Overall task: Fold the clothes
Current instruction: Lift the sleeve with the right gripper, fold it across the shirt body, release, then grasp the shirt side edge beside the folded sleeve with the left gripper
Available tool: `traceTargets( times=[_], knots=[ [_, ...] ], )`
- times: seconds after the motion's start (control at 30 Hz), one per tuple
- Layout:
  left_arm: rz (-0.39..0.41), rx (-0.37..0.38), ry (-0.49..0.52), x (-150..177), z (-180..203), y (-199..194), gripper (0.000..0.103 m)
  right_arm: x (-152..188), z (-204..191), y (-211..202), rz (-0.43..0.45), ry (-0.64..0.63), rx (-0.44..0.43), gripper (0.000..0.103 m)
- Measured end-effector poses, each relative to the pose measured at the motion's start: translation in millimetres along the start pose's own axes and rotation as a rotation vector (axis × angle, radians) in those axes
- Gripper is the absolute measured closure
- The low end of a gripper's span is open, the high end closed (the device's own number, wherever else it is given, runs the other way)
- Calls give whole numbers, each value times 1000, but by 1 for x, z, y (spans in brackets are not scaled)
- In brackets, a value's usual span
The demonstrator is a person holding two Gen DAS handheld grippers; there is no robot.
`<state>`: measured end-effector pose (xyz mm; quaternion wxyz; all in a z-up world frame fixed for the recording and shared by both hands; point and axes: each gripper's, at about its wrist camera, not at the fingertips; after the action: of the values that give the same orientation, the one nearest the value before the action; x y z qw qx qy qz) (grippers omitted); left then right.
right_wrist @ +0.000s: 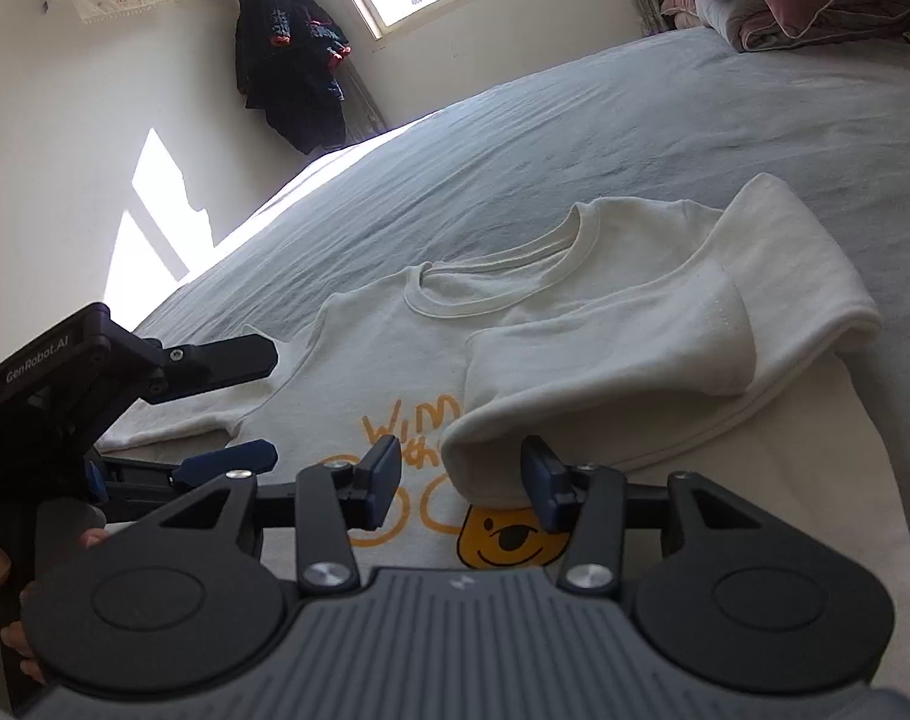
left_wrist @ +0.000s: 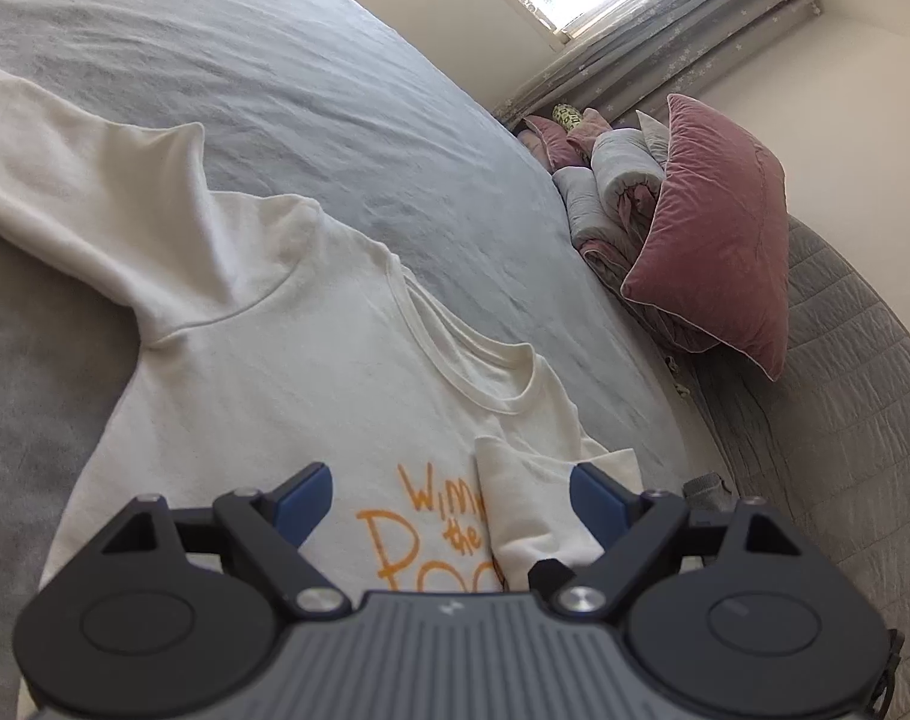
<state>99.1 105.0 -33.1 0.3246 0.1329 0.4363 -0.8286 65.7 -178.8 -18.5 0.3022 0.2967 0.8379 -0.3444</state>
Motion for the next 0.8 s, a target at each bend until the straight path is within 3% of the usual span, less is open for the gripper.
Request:
traceTargets(
  times=[0.2,0.27,0.3,0.33,0.43,0.6,0.7,0.8],
  knots=[
    [-103,78,-43,4,-5,11,16,-7,12,-17,123,87,50,54],
    [-144,128,-90,6,-11,15,15,-8,7,-16,147,45,57,61],
    [-151,143,-109,7,-14,16,15,-9,5,-16,160,24,61,73],
    [-157,158,-127,8,-17,16,15,-9,2,-15,172,2,65,78],
    [-169,195,-166,9,-24,15,14,-10,-8,-13,201,-78,76,89],
    [-169,269,-250,9,-38,11,11,5,-59,4,113,-404,11,92],
    [-168,338,-340,10,-51,12,10,25,-76,14,27,-524,-20,92],
    [-166,375,-396,12,-58,11,10,37,-79,24,-50,-557,-26,91]
  ],
)
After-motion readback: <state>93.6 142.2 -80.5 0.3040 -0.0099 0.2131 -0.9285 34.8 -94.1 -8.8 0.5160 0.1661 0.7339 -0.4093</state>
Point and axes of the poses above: each gripper's, at about its wrist camera, not at the fingertips, and y roughly the way its jaws point, z to its right, x to its underside, and after that the axes turned 12 degrees about -x, right-handed
